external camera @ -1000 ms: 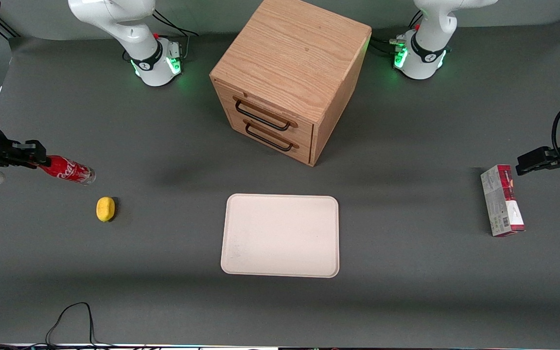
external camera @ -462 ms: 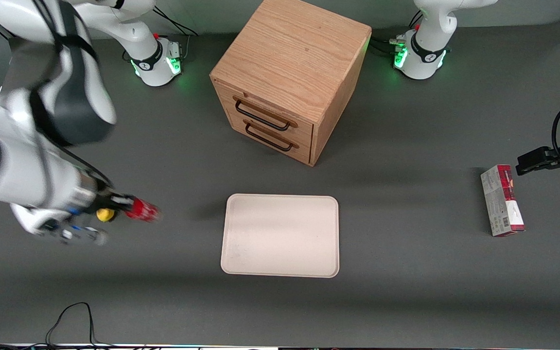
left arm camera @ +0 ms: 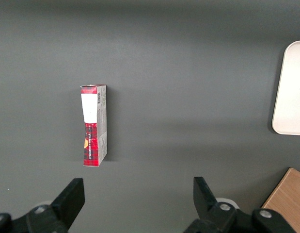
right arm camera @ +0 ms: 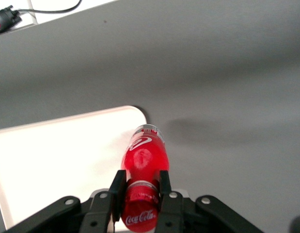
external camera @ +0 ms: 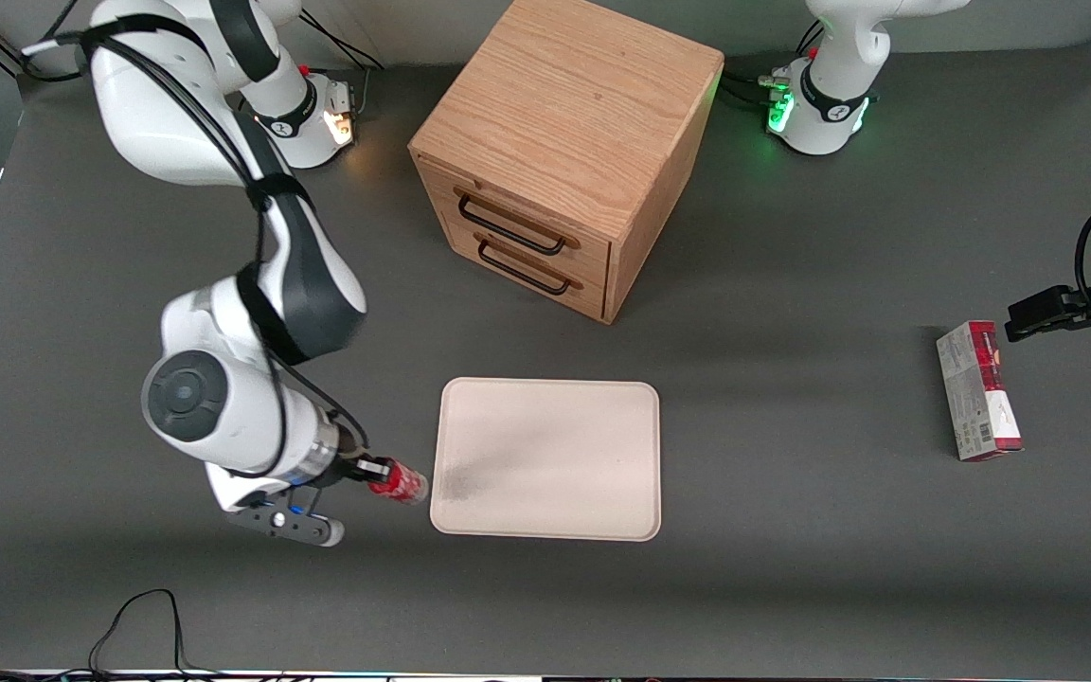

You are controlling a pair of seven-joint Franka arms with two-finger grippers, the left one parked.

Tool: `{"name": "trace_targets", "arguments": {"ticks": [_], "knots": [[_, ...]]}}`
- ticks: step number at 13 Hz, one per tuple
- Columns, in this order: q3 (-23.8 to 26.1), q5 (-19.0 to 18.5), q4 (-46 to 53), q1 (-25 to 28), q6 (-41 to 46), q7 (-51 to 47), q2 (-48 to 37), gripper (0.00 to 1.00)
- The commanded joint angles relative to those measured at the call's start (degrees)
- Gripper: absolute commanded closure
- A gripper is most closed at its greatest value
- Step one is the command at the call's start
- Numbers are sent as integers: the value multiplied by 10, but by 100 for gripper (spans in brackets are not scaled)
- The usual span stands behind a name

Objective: Place coke bottle on tray
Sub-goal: 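Carry the bottle over to the cream tray's edge with the right gripper, then lower the bottle onto the tray and open the right gripper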

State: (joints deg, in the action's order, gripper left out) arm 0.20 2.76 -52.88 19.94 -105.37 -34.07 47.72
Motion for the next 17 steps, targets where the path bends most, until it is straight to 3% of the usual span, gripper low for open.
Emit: {"name": "trace_targets", "arguments": {"ticks": [1, 8, 15, 16, 17], "knots": [[-3, 3, 38, 21, -17, -25, 38, 100], [-3, -25, 37, 41, -33, -36, 62, 100], [-3, -26, 37, 41, -34, -36, 67, 100], [-3, -26, 36, 41, -36, -36, 67, 57], [-3, -26, 34, 41, -42, -36, 68, 5]]}}
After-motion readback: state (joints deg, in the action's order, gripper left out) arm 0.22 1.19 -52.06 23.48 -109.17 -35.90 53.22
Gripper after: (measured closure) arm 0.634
